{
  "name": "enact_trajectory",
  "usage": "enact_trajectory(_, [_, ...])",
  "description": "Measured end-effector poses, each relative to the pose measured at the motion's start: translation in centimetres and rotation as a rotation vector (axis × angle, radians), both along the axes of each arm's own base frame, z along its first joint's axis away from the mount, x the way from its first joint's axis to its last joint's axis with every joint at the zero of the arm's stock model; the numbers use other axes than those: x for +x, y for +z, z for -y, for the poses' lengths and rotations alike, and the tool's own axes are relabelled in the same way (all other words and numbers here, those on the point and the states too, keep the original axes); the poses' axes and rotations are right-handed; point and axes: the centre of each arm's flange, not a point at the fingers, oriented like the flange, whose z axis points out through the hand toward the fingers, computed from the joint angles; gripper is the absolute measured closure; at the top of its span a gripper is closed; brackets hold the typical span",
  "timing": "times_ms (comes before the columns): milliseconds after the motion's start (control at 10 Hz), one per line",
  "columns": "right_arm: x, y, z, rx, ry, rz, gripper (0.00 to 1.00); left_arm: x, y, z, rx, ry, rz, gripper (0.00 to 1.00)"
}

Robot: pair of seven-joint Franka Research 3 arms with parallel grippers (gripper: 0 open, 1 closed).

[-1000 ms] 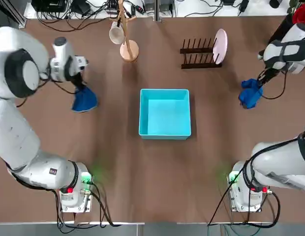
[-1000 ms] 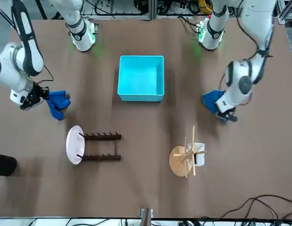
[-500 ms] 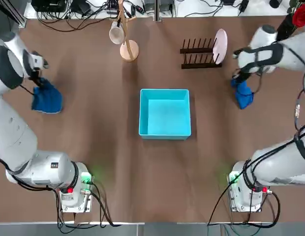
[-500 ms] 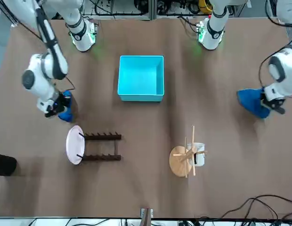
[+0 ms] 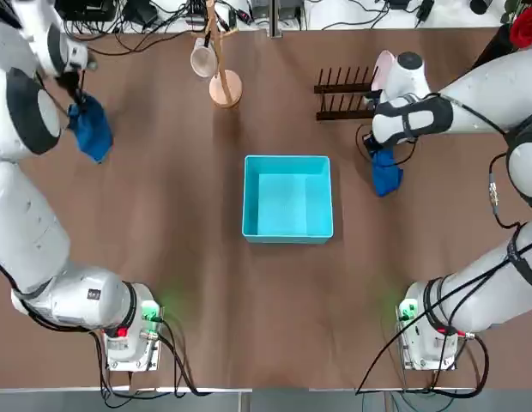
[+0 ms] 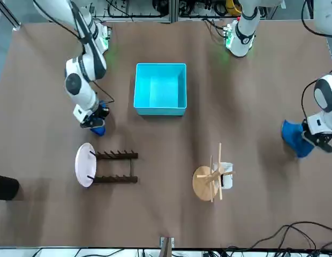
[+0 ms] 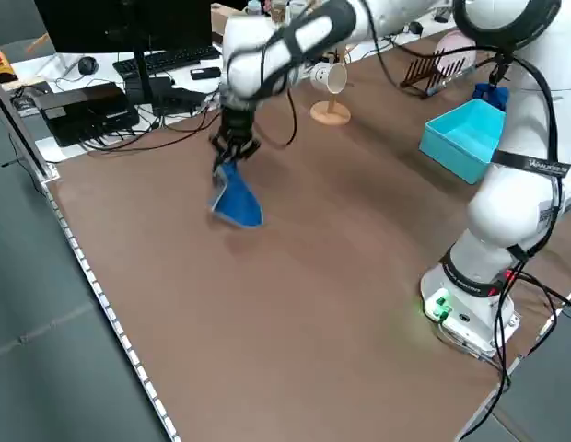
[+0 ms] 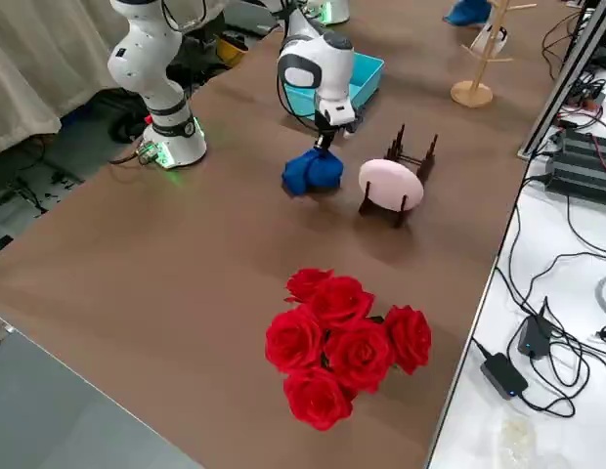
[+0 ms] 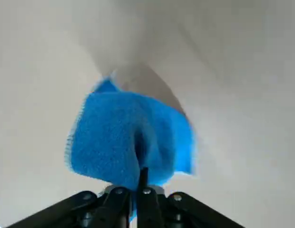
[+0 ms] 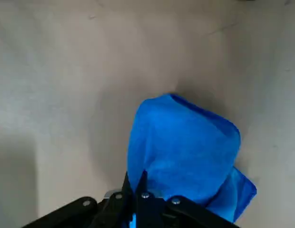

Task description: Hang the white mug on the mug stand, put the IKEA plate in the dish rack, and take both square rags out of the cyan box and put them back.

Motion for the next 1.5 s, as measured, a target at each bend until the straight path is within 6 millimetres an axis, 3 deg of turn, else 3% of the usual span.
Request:
enact_trajectory(100, [0.1, -0.1, 0.4, -0.001, -0.010, -0.001, 0.96, 0.3, 2.9, 3.2, -0.032, 0.030, 0.002, 0.96])
enact_trajectory(200, [0.6, -0.2, 2.2, -0.002, -0.007, -0.006, 0.96, -0.1, 5.3, 6.2, -0.060, 0.065, 0.010, 0.96])
enact_trajectory(300, [1.3, -0.4, 5.5, 0.004, 0.020, -0.013, 0.96, -0.9, 7.2, 9.2, -0.083, 0.104, 0.008, 0.96])
enact_trajectory(500, [2.2, -0.5, 15.2, 0.026, 0.083, -0.022, 0.96, -3.7, 10.7, 16.7, -0.097, 0.184, -0.029, 0.96])
enact_trajectory(700, [1.3, -0.6, 23.8, 0.053, 0.164, -0.037, 0.96, -7.7, 14.6, 27.4, -0.054, 0.226, -0.039, 0.96])
enact_trajectory(800, [0.3, -0.7, 27.3, 0.075, 0.208, -0.061, 0.96, -10.0, 15.6, 33.0, -0.036, 0.228, -0.027, 0.96])
enact_trajectory(900, [-0.3, -0.1, 29.6, 0.096, 0.240, -0.085, 0.96, -12.2, 15.8, 38.1, -0.041, 0.233, -0.025, 0.96])
enact_trajectory(1000, [0.2, 2.0, 30.4, 0.114, 0.257, -0.114, 0.96, -14.3, 15.5, 42.4, -0.060, 0.235, -0.037, 0.96])
enact_trajectory(1200, [2.6, 10.1, 29.5, 0.164, 0.251, -0.161, 0.96, -17.1, 15.4, 48.7, -0.120, 0.248, -0.075, 0.96])
enact_trajectory(1500, [5.9, 23.2, 24.3, 0.214, 0.180, -0.186, 0.96, -21.3, 13.3, 57.7, -0.180, 0.240, -0.092, 0.96])
